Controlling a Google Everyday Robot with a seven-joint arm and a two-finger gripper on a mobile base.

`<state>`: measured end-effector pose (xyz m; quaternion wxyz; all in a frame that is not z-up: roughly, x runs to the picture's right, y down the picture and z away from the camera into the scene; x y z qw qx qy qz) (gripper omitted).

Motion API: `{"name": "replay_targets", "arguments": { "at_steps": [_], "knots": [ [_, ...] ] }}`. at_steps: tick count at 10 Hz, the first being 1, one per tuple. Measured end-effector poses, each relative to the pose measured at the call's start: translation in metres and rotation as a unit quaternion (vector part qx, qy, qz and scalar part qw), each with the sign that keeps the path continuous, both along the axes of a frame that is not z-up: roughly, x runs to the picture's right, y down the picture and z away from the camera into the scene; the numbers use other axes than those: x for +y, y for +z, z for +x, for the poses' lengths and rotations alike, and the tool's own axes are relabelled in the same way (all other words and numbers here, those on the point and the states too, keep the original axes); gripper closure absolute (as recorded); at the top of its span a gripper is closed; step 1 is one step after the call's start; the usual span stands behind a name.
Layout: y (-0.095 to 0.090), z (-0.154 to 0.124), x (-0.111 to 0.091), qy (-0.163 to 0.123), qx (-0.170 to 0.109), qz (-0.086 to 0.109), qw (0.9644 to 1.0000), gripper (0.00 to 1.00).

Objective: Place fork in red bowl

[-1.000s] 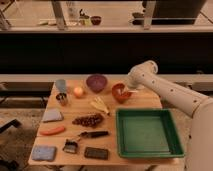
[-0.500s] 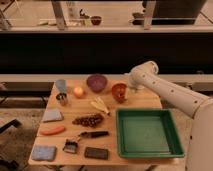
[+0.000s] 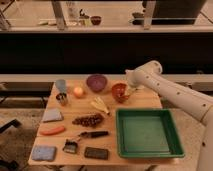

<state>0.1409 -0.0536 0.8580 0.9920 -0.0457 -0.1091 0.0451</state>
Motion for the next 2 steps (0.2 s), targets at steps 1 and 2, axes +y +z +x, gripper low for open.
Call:
{"name": "replay_targets", "arguments": {
  "at_steps": [1,2],
  "knots": [
    [-0.008,0.001,-0.004,0.003,0.0,0.009,1.0,0.2],
    [-0.018,0.0,-0.01,0.004,0.0,0.021,0.9998,0.2]
  ]
}}
